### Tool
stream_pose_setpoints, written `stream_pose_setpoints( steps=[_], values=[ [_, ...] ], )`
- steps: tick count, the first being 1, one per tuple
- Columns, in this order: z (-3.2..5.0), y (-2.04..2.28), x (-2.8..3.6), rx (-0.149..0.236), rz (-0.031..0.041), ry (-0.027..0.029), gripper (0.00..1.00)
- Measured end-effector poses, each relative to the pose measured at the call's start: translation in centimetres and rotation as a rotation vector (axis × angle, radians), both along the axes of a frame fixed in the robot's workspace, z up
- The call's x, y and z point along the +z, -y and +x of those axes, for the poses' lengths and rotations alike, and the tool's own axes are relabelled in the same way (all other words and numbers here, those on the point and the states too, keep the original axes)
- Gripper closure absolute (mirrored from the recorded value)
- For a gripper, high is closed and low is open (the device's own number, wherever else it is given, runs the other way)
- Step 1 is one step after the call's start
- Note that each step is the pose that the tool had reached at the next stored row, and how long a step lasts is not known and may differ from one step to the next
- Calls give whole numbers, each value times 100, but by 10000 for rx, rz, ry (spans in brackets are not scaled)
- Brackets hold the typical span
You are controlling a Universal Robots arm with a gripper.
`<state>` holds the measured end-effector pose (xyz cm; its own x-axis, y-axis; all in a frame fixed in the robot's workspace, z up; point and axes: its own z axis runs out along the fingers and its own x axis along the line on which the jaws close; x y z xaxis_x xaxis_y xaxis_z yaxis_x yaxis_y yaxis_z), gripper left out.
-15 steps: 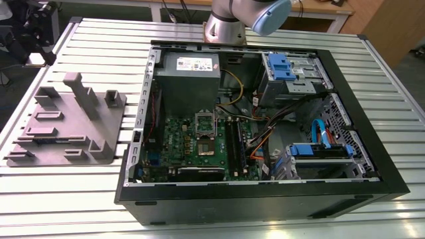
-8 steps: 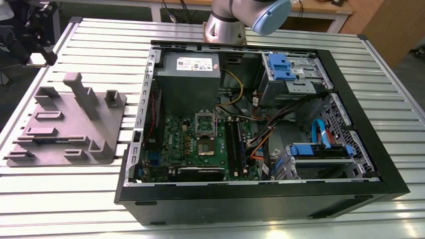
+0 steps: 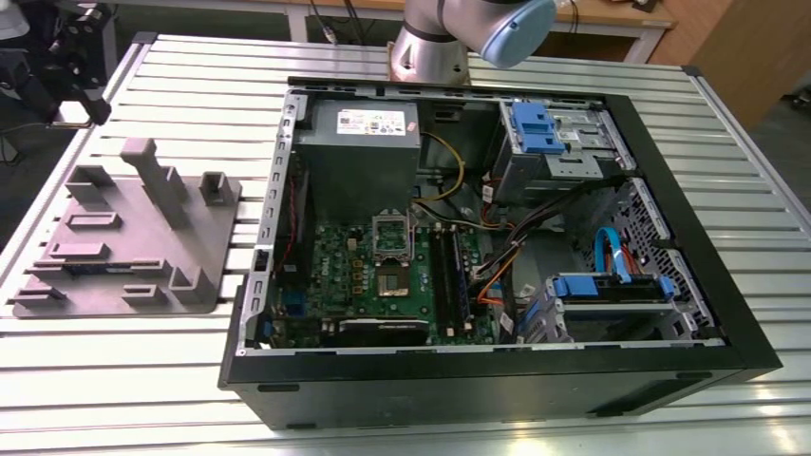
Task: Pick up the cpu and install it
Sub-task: 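Pick up the cpu and move it towards the insertion slot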
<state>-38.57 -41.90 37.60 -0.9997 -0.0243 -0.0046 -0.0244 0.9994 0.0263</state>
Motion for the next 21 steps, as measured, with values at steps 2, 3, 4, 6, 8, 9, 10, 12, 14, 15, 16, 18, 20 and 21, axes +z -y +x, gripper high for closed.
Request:
stream_pose_setpoints(
  steps=[2,3,4,6,8,9,10,12,14,15,16,18,20,21],
  values=[
    [5,0,0,0,0,0,53],
    [7,0,0,0,0,0,53],
    [11,0,1,1,-1,-1,53],
    [17,0,0,0,0,0,53],
    [23,0,0,0,0,0,53],
    [23,0,0,-1,0,0,53],
    [25,0,0,0,0,0,53],
    [30,0,0,0,0,0,53],
    [35,0,0,0,0,0,53],
    [38,0,0,1,0,-1,53],
    [41,0,-1,0,1,0,53],
    [46,0,-2,0,0,0,53],
    [54,0,-1,0,0,0,53],
    [58,0,-2,0,0,0,53]
  ],
)
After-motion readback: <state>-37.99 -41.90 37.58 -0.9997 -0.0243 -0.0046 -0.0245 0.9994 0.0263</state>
